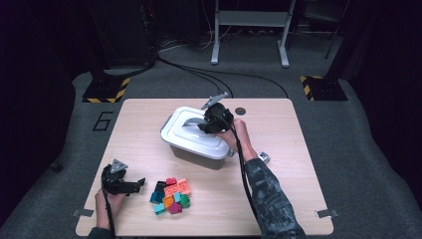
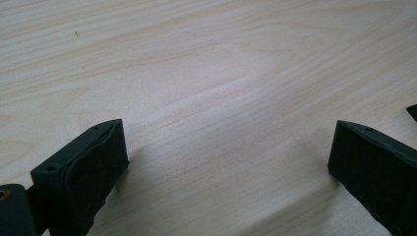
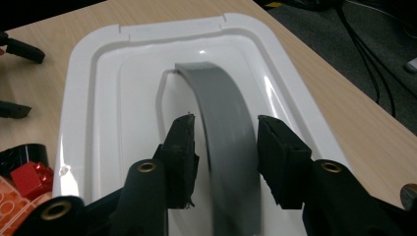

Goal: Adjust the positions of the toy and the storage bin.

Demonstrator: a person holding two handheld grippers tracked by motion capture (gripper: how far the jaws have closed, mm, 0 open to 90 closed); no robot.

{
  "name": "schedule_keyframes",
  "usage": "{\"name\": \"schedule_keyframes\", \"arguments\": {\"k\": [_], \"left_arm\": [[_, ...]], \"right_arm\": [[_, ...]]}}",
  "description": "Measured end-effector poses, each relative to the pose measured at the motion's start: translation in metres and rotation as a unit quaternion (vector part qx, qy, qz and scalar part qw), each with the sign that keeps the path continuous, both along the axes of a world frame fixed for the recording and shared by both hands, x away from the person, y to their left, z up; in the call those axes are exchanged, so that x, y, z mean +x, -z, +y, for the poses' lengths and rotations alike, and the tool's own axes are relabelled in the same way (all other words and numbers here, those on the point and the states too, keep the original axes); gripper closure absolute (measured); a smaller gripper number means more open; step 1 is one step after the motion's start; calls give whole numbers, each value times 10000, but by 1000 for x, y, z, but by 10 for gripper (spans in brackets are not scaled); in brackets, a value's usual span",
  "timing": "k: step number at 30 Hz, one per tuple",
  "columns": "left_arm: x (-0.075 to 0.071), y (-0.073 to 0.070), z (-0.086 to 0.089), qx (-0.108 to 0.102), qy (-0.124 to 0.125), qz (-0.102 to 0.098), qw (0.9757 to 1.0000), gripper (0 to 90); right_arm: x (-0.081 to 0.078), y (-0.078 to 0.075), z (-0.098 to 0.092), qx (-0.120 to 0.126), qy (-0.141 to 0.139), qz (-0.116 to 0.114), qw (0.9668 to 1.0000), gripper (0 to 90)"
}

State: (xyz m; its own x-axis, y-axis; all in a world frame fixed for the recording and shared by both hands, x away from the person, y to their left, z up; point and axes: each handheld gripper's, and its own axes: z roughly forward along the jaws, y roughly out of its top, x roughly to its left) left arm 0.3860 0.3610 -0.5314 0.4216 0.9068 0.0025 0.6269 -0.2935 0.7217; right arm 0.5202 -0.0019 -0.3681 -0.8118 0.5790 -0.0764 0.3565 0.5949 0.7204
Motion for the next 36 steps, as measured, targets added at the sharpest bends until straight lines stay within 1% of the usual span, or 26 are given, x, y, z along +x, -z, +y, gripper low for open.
{"name": "schedule_keyframes", "arguments": {"k": [1,2,3,4,6,8,12,13,16,18,19,23,25,28,30,31,36], "left_arm": [[0,0,0,2,4,12,10000,12],[0,0,0,2,4,12,10000,12],[0,0,0,2,4,11,10000,12],[0,0,0,5,8,10,10000,13],[0,0,0,3,5,12,10000,12],[0,0,0,1,3,10,10000,12],[0,0,0,2,4,11,10000,12],[0,0,0,4,5,12,10000,12],[0,0,0,2,3,10,10000,12],[0,0,0,4,-15,-9,10000,13],[0,0,0,6,-5,14,10000,12],[0,0,0,2,-20,-13,10000,12],[0,0,0,2,-10,0,10000,13],[0,0,0,8,-18,-4,10000,12],[0,0,0,6,-11,6,10000,13],[0,0,0,5,-21,-9,10000,12],[0,0,0,4,-22,-12,10000,12]], "right_arm": [[4,-3,5,17,-62,6,10000,601],[4,-3,5,17,-62,6,10000,601],[8,-5,9,-11,-98,67,9999,601],[9,-5,11,-35,-156,53,9999,599],[12,-2,15,-185,-222,-37,9996,602],[13,-1,17,-271,-245,-39,9993,624],[14,1,15,-243,-240,10,9994,639],[13,1,15,-238,-181,83,9995,642],[11,0,16,-249,-101,119,9996,649],[8,-1,18,-291,-24,200,9994,660],[5,-2,19,-303,32,242,9992,668],[-1,-1,20,-254,237,273,9990,670],[-5,-2,20,-210,375,333,9985,670],[-10,-1,20,-147,538,353,9978,671],[-12,-1,19,-161,576,363,9975,671],[-16,-1,18,-98,653,388,9971,671],[-21,-1,17,-80,685,423,9967,672]]}}
